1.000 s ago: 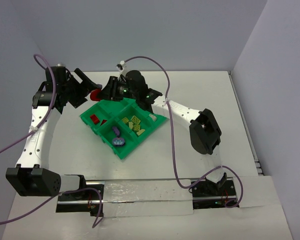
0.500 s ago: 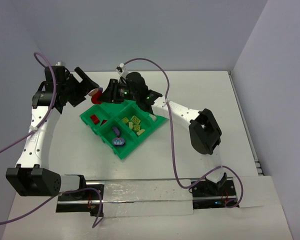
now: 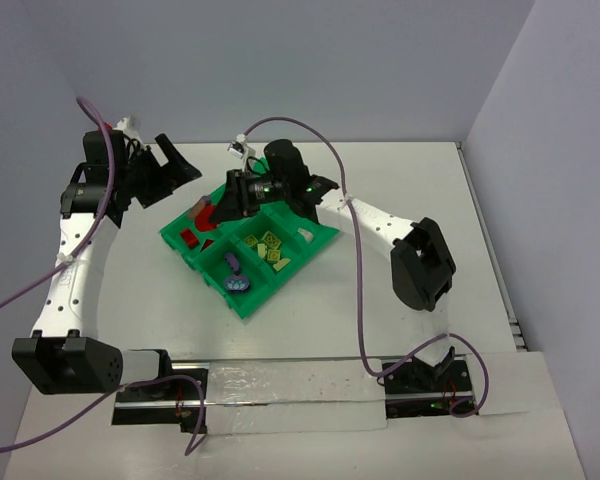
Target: Sort the legos into containers by color
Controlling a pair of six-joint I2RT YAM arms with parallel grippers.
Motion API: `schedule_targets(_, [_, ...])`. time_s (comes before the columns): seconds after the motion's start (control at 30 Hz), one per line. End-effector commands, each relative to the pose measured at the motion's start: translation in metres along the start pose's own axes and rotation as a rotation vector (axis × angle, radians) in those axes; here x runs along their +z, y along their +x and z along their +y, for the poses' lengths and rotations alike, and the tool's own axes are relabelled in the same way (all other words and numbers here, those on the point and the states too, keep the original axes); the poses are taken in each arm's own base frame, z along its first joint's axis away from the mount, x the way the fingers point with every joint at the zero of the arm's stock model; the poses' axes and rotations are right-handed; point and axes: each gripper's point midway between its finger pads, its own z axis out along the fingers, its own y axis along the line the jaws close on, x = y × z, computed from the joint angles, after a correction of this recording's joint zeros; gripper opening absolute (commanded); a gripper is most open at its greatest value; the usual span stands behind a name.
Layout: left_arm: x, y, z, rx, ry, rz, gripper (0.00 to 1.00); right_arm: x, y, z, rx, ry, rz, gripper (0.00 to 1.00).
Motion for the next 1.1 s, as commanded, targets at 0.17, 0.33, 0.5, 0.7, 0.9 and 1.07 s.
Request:
schedule_targets(0.17, [-0.035, 0.009, -0.040, 0.165, 0.264, 0.015, 0.99, -0.087, 0.025, 0.039, 0.027, -0.144, 0.209, 0.00])
schedule_targets(0.33, [-0.046, 0.048, -0.074, 0.173, 0.591, 0.200, 0.99, -0.110, 0.036, 0.045, 0.015, -0.165, 0.261, 0.00])
schedule_targets(0.5, [-0.048, 0.072, -0.077, 0.169, 0.718, 0.321, 0.97, -0.119, 0.042, 0.048, 0.001, -0.188, 0.319, 0.00])
schedule_targets(0.7, [-0.059, 0.084, -0.086, 0.162, 0.830, 0.382, 0.98, -0.122, 0.043, 0.051, -0.011, -0.204, 0.359, 0.00])
schedule_targets(0.9, [-0.057, 0.103, -0.086, 0.135, 0.861, 0.457, 0.97, -0.119, 0.028, 0.056, -0.034, -0.218, 0.342, 0.00])
schedule_targets(1.07, [-0.063, 0.109, -0.089, 0.124, 0.917, 0.476, 0.96, -0.115, 0.024, 0.054, -0.031, -0.220, 0.341, 0.00])
